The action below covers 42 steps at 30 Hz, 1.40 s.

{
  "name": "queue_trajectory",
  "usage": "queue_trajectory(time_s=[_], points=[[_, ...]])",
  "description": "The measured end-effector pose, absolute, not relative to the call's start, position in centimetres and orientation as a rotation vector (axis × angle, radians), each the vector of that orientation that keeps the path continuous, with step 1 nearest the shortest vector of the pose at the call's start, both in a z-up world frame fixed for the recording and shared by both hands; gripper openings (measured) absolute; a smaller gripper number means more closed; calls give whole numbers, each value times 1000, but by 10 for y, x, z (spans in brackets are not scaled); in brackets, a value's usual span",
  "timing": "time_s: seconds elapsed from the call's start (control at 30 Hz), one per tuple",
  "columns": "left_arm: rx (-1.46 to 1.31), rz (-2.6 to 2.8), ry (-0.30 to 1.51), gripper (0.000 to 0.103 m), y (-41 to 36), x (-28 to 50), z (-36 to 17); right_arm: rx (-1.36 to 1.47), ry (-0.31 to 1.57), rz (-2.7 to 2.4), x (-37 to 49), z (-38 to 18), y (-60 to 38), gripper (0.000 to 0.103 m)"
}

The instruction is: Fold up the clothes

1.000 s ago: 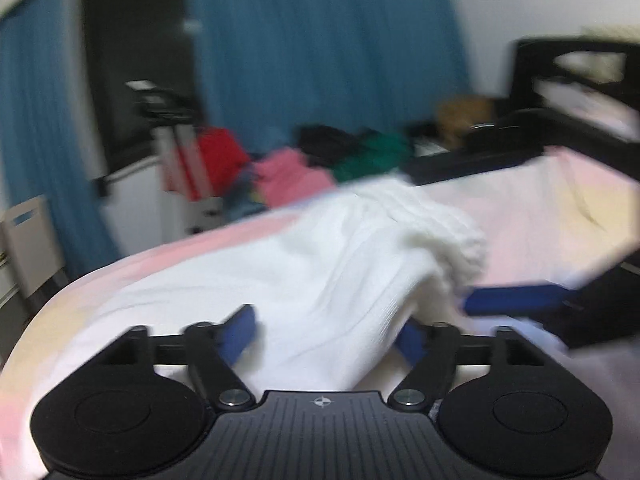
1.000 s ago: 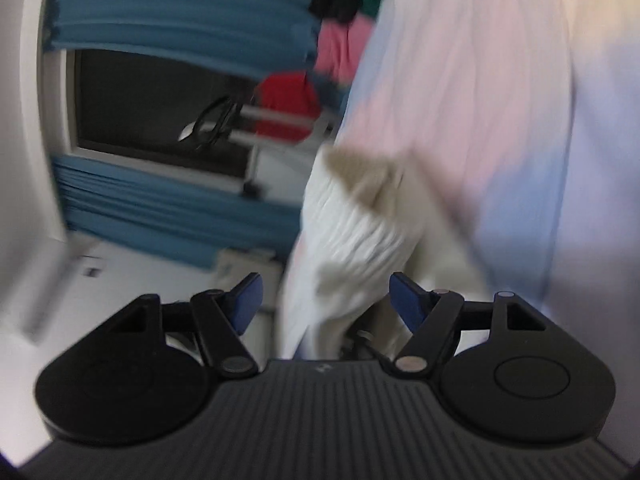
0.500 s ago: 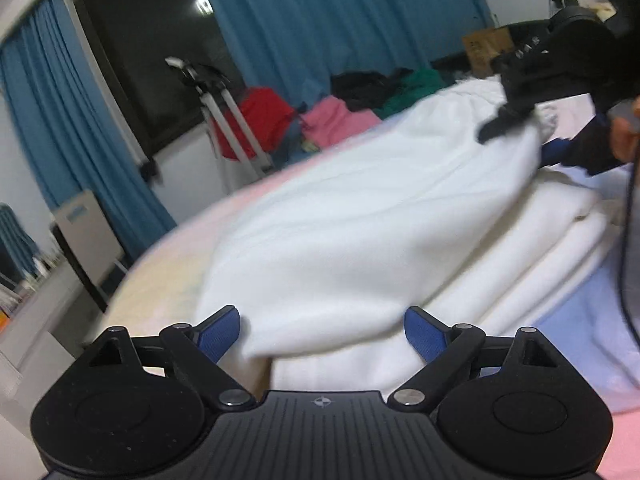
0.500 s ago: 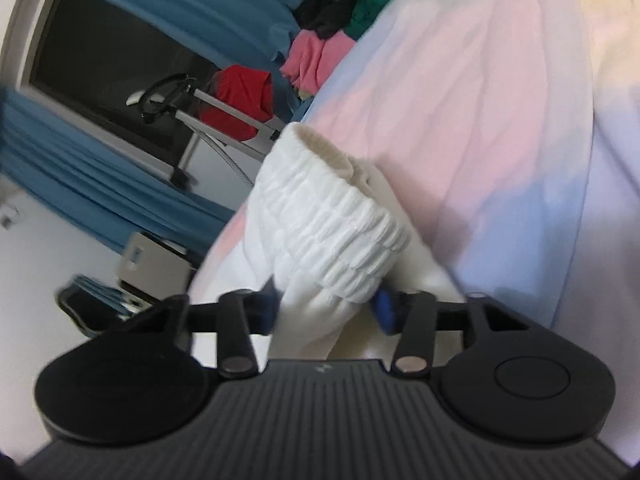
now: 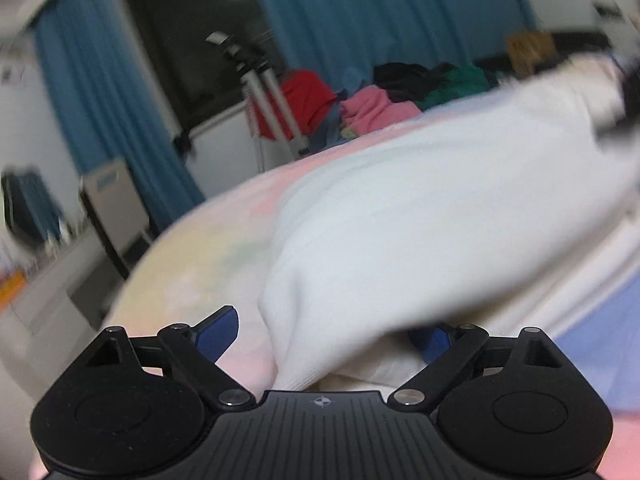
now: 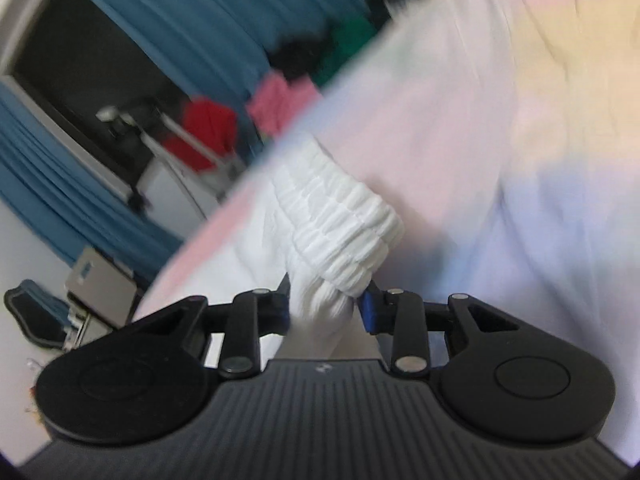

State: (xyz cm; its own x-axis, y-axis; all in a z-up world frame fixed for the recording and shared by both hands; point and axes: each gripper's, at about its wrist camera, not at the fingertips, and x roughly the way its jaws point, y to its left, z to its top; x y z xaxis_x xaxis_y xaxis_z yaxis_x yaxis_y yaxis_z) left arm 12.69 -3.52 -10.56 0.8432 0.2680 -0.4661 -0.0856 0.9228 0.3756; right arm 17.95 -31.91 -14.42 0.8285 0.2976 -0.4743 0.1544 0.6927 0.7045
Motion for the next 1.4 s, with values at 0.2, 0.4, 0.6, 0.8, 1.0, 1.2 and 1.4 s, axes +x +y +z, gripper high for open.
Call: queue_trajectory(time_s=[0.2, 0.4, 0.6, 0.8, 1.0, 1.2, 1.4], points=[[-8, 258, 515, 93, 31, 129, -77, 836, 681, 116, 180, -152, -318, 44], [-160, 285, 573, 93, 74, 130, -72, 799, 720, 152, 175, -151, -312, 56], [-195, 298, 656, 96, 89, 117, -94, 746, 748, 140, 173, -157, -306, 75], [-212, 289, 705, 97, 99, 118, -110, 803, 768, 284, 183, -165, -302, 82], [-190, 279, 696, 100, 103, 117, -114, 650, 795, 244, 183, -163, -280, 80], [-147, 264, 691, 101, 100, 117, -113, 611, 741, 173, 175, -141, -274, 42], [-87, 125, 783, 92, 87, 102, -82, 593, 599, 122, 160, -115, -274, 34]])
